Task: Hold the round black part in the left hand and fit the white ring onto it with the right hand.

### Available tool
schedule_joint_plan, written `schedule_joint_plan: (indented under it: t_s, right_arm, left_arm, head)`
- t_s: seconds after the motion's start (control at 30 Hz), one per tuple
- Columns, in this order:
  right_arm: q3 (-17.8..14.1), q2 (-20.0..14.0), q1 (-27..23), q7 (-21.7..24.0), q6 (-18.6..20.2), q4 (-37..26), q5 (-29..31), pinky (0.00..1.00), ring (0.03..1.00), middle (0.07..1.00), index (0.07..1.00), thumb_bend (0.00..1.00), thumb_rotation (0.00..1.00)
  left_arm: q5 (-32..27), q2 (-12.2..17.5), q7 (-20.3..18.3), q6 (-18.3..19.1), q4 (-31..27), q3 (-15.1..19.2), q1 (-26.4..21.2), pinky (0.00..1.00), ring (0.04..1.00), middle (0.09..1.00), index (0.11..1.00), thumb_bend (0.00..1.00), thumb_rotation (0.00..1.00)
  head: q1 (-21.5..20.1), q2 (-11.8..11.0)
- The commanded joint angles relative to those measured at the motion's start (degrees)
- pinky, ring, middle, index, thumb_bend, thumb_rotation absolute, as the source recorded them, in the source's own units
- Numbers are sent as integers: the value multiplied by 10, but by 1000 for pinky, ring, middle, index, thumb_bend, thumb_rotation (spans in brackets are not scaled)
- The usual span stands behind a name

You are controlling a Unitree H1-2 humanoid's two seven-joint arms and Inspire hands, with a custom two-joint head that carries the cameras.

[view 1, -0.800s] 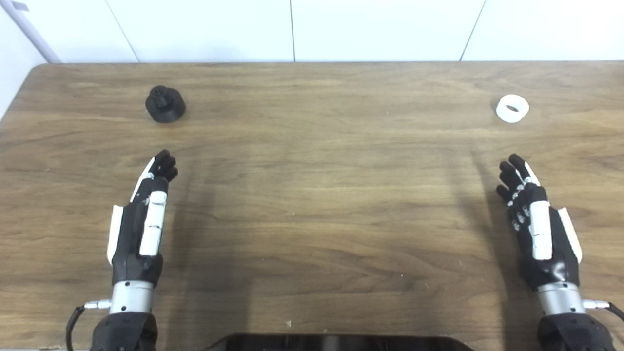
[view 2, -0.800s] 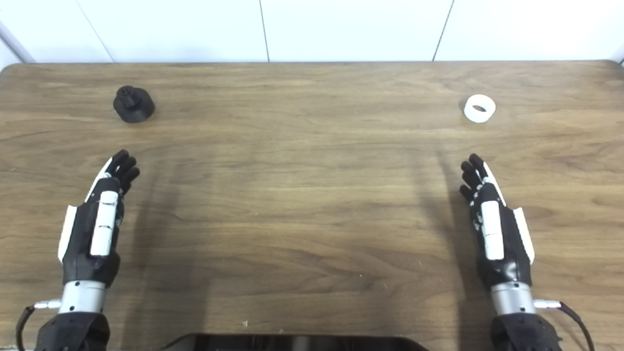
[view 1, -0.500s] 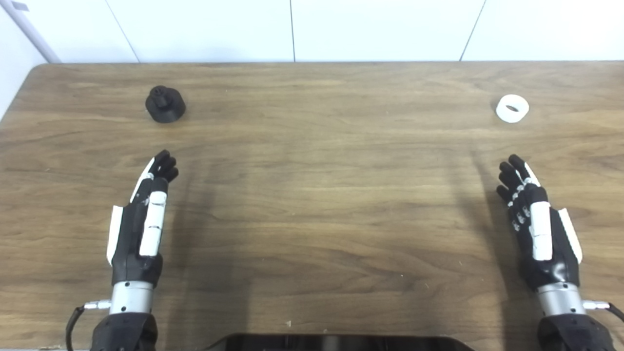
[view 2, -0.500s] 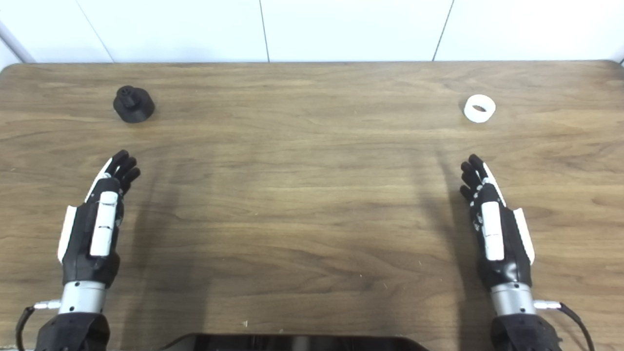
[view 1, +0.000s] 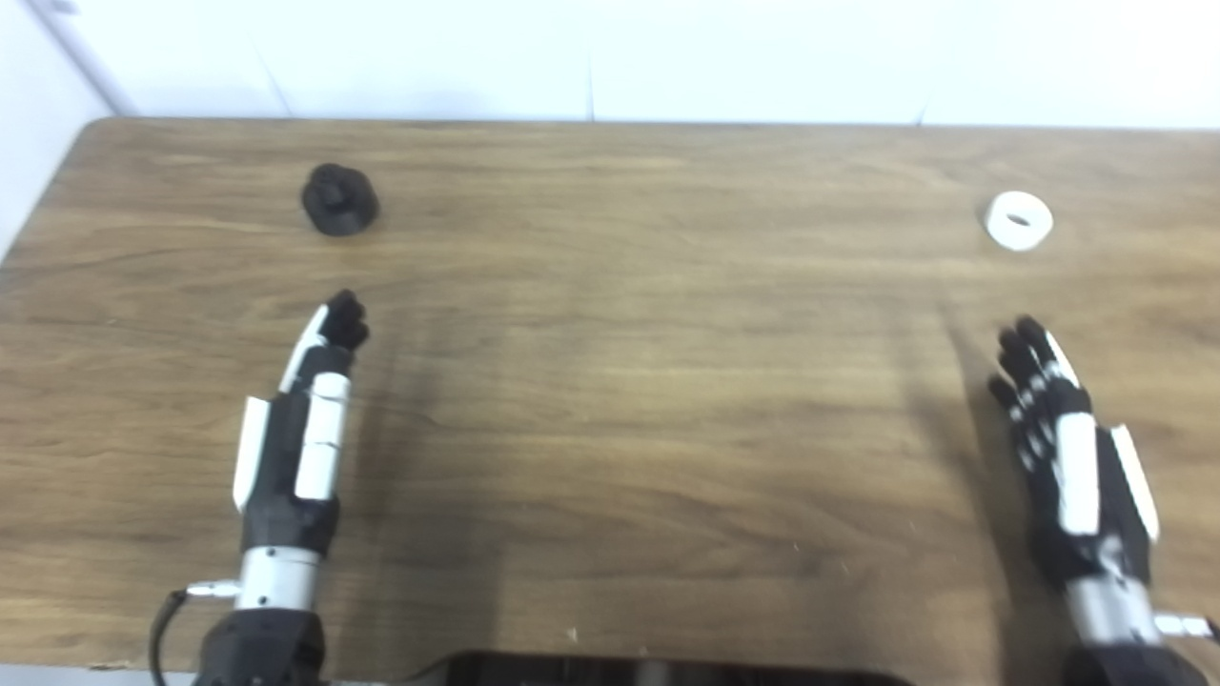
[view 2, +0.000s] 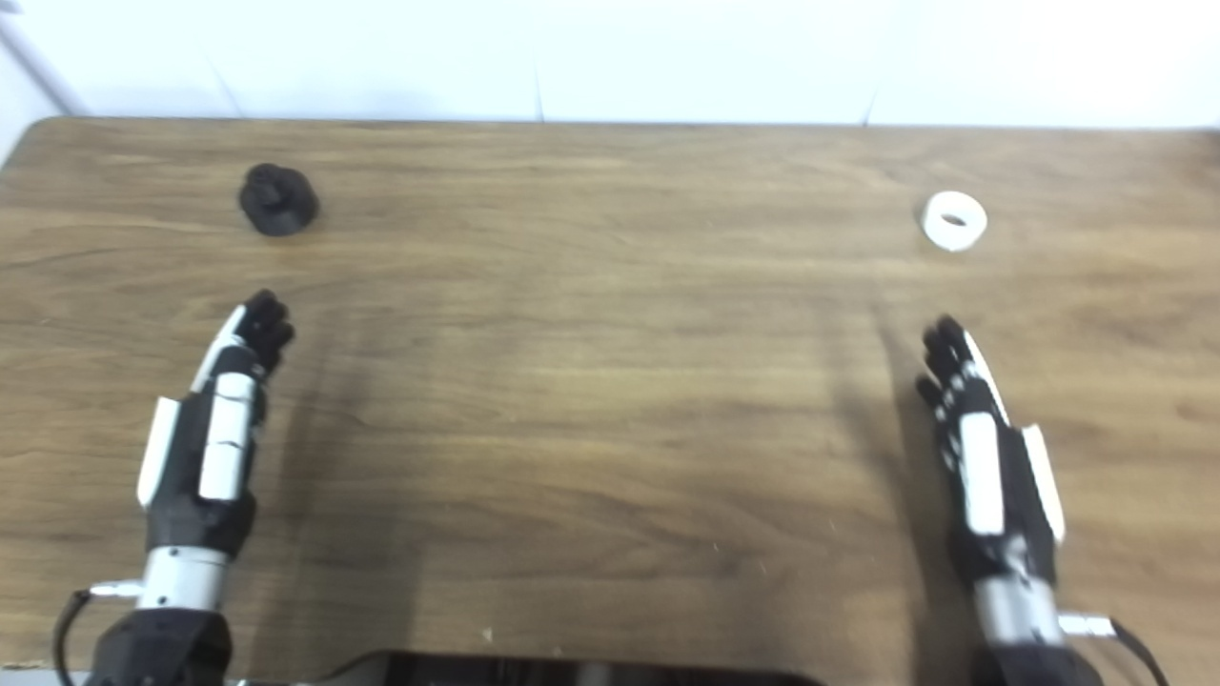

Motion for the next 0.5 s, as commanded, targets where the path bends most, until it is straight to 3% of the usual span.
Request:
schedule_joint_plan:
  t_s: [0.0, 0.2, 0.47]
  right_arm:
    - [-7, -7, 4, 3, -20, 1, 5, 997, 977, 954, 955, 537, 1000]
    - [-11, -12, 3, 15, -35, 18, 20, 1000, 999, 981, 988, 556, 1000]
    - [-15, -10, 0, 11, -55, 39, 13, 1000, 989, 965, 971, 517, 1000]
  left_arm:
    - [17, -17, 3, -20, -4, -5, 12, 1000, 971, 964, 978, 533, 940]
    - [51, -23, 11, -39, 13, -19, 18, 1000, 978, 967, 981, 567, 925]
    - [55, -28, 16, -60, 36, -25, 20, 1000, 993, 961, 971, 576, 875]
  head:
    - [10, -10]
    - [48, -52]
    - [58, -75]
